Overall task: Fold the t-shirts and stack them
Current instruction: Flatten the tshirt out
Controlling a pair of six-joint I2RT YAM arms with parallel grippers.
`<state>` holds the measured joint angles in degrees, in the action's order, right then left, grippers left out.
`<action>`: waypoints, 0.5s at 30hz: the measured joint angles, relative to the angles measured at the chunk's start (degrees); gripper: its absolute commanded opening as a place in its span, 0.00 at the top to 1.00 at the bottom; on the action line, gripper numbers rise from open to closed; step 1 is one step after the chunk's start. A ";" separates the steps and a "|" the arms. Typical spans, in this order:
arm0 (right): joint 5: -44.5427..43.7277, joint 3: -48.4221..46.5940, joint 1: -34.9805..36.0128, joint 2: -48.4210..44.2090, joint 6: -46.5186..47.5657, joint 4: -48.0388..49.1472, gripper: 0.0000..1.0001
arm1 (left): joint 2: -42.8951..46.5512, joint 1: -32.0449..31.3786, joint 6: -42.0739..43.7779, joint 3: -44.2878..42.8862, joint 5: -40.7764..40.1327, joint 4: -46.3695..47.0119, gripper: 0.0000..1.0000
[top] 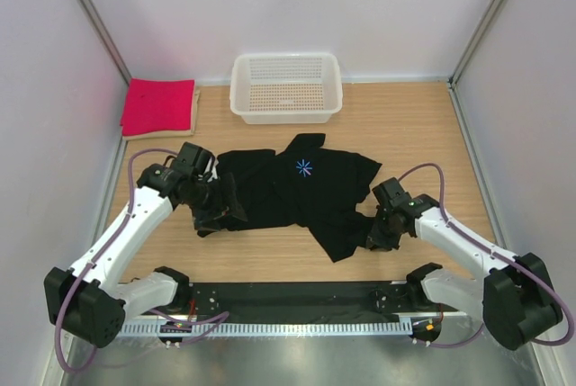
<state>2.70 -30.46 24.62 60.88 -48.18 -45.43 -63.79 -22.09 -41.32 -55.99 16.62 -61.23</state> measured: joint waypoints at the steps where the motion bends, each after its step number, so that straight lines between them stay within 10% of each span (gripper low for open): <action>1: -0.04 0.00 0.00 0.68 0.04 0.63 0.71 | 0.00 0.00 0.00 0.00 0.02 -0.02 0.23; 15: -1.57 -0.90 0.00 6.88 0.72 3.37 0.64 | -1.49 0.00 0.09 0.00 0.09 -0.02 0.23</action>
<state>1.13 -31.35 24.62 67.77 -47.46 -42.06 -65.28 -22.09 -41.23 -55.99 16.71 -61.25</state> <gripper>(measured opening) 0.357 0.775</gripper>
